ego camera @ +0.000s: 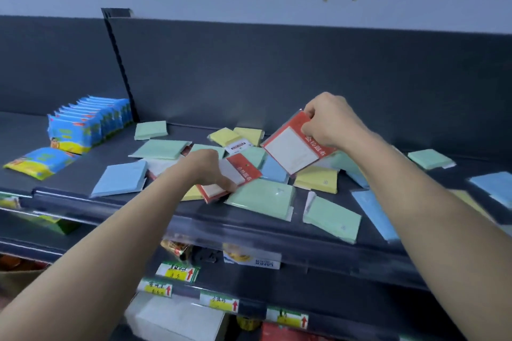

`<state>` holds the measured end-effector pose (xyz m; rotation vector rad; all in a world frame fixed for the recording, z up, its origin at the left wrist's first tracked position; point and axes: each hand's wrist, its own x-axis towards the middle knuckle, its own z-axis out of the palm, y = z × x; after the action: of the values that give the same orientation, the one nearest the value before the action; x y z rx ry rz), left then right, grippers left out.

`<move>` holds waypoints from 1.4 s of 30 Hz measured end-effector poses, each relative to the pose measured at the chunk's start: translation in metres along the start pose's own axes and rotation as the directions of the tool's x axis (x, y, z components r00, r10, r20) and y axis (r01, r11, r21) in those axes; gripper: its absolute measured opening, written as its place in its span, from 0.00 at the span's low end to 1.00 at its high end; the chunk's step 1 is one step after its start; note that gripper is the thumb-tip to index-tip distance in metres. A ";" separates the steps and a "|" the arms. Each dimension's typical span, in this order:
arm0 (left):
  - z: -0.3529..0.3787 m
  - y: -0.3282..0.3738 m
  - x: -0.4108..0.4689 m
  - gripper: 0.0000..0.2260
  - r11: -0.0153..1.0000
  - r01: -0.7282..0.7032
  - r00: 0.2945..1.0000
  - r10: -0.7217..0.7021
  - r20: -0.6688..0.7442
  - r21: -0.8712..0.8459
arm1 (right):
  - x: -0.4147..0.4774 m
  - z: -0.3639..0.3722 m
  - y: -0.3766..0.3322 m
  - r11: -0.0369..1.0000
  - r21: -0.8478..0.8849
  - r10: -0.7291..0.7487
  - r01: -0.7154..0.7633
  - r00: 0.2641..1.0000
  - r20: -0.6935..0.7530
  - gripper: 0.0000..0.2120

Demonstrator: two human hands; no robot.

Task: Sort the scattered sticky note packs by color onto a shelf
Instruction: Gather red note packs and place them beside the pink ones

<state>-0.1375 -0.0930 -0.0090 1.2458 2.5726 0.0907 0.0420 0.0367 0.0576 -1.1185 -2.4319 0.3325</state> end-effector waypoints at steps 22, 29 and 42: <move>-0.017 0.033 -0.024 0.12 0.458 -0.590 0.781 0.532 -0.327 -0.665 | -0.074 -0.027 0.008 0.851 -0.264 0.412 -0.454 0.889 -0.199 0.03; 0.013 0.132 -0.073 0.12 0.321 -0.637 0.645 0.720 -0.257 -0.701 | -0.184 -0.093 0.066 0.703 -0.152 0.613 -0.695 0.700 -0.367 0.07; 0.112 0.326 -0.300 0.11 0.052 -0.685 0.199 0.973 -0.118 -0.727 | -0.477 -0.210 0.147 0.241 -0.111 0.790 -0.964 0.262 -0.554 0.08</move>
<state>0.3183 -0.1296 0.0082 1.9845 0.8060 0.8065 0.5158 -0.2262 0.0453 -2.5019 -1.1898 -0.1562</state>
